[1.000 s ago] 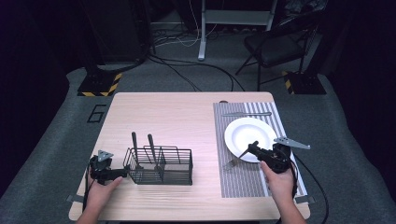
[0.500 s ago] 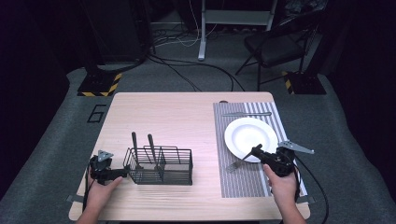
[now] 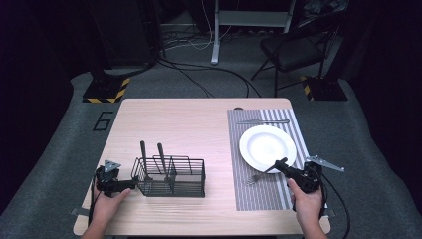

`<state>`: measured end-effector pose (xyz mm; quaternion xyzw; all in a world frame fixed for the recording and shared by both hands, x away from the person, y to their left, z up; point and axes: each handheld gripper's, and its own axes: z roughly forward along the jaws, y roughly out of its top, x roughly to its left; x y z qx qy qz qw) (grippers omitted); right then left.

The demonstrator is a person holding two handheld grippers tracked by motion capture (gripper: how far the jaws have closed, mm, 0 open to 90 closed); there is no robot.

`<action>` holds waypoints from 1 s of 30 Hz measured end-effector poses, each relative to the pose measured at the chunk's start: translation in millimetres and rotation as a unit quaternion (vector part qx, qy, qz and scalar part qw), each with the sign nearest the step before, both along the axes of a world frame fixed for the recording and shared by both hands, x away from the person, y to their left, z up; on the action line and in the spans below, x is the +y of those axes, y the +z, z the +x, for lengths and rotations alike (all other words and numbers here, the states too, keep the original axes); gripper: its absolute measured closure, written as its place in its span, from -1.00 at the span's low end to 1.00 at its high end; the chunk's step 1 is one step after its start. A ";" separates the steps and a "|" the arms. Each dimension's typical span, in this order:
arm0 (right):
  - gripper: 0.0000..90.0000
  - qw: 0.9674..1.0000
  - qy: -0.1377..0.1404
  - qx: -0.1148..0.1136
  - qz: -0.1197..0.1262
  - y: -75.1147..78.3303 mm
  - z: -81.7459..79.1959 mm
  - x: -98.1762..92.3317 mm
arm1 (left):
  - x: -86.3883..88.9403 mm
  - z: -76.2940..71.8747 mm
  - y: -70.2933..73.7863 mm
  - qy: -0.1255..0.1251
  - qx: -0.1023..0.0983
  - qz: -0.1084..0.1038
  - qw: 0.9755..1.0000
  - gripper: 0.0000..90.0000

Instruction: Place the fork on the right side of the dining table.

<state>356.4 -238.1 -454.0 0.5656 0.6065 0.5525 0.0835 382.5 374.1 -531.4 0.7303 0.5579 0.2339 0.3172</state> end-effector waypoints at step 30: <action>0.91 0.993 -0.035 0.035 0.106 -37.2 -4.4 -34.6 | -0.2 -0.1 0.0 0.001 0.000 0.000 1.000 -0.94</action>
